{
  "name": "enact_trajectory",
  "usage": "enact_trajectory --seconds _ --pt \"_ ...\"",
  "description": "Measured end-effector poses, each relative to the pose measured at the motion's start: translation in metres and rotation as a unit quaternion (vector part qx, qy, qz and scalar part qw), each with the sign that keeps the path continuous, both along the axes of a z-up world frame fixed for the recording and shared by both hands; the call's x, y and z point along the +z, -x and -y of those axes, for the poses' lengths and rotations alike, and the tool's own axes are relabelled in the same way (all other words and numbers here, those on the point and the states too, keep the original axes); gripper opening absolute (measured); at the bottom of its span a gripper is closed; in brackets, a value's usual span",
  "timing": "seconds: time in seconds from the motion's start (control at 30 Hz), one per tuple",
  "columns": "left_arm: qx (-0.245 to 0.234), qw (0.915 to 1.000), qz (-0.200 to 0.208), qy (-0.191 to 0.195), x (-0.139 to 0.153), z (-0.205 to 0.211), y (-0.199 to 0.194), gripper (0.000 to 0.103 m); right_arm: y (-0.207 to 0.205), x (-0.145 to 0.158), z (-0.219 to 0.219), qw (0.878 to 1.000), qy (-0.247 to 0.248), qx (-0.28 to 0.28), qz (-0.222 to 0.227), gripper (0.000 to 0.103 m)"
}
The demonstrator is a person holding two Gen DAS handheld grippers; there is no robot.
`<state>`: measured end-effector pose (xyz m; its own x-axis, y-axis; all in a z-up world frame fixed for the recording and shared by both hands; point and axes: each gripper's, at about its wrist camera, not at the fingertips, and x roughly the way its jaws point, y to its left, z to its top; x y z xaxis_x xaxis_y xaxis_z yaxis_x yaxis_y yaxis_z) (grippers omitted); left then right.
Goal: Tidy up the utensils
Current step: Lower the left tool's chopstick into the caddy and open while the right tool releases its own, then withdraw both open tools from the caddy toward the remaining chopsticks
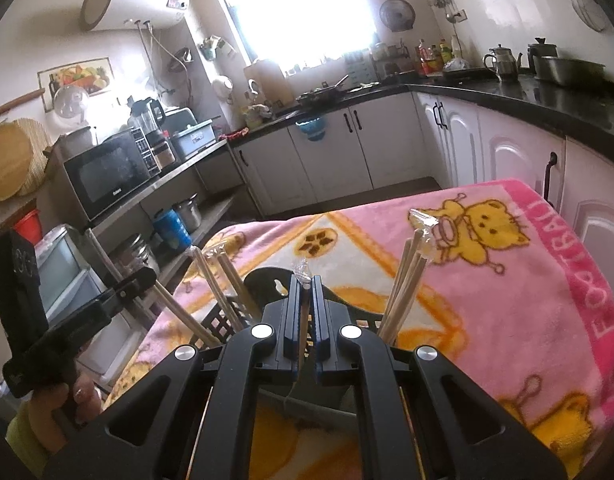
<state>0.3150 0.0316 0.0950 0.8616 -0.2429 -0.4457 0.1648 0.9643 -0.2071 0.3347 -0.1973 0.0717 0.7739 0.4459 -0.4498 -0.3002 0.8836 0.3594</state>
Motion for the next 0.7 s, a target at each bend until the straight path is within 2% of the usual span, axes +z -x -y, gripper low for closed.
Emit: enact_trajectory --seconds 0.07,0.23,0.27,0.4,0.43,0.63,0.7 --pt "0.001 1.0000 -0.001 0.001 -0.001 -0.001 0.000 0.001 0.000 0.000 -0.002 1.000 0.006 0.001 -0.003 0.006" --pt "0.001 1.0000 -0.004 0.003 -0.001 -0.001 0.002 0.002 0.001 0.001 -0.001 1.000 0.014 -0.001 -0.012 0.023" --pt "0.003 1.0000 -0.005 0.002 -0.001 -0.002 0.002 0.005 0.002 0.001 0.000 1.000 0.018 -0.004 -0.012 0.027" --pt "0.004 0.9999 -0.007 0.013 -0.001 -0.004 0.007 0.023 0.007 0.004 0.001 0.999 0.034 -0.012 0.000 0.036" --pt "0.004 0.9999 -0.006 0.012 0.000 -0.004 0.009 0.024 0.009 0.004 0.001 0.999 0.037 -0.014 0.001 0.038" --pt "0.002 0.9998 -0.017 0.013 0.001 -0.006 0.025 0.049 0.024 0.008 0.002 0.998 0.057 -0.024 0.017 0.056" --pt "-0.001 0.9994 -0.023 0.024 -0.001 -0.009 0.032 0.064 0.029 0.008 0.003 0.997 0.062 -0.027 0.022 0.068"
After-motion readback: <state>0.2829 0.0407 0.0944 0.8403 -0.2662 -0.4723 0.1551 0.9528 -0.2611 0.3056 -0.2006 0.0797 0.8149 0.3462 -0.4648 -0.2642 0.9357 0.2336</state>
